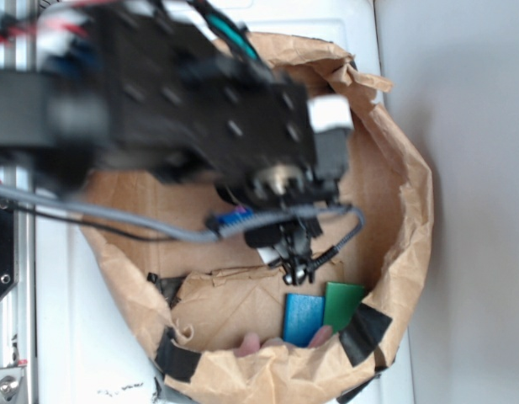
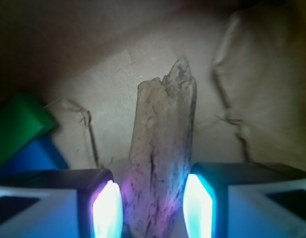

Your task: Grab the wood chip.

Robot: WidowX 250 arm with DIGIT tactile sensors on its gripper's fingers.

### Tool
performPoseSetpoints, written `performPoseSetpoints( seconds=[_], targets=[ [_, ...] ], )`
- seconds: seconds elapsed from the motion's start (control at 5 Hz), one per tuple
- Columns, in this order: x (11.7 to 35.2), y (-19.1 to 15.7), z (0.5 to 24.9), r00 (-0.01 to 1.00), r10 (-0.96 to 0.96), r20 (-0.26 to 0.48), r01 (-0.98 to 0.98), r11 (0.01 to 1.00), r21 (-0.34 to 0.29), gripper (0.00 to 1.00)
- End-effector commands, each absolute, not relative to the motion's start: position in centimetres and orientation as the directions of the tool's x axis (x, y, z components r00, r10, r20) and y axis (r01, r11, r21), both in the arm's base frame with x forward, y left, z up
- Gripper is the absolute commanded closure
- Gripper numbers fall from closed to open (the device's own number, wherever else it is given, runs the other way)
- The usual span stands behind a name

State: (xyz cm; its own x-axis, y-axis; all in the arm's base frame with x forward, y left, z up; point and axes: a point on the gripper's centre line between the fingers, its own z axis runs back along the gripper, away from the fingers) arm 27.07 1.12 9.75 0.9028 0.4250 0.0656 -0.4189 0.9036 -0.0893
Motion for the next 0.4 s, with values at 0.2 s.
performPoseSetpoints(
  seconds=[0.2],
  targets=[
    [26.54, 1.67, 15.21, 0.890, 0.357, 0.285, -0.339, 0.934, -0.111, 1.00]
  ],
)
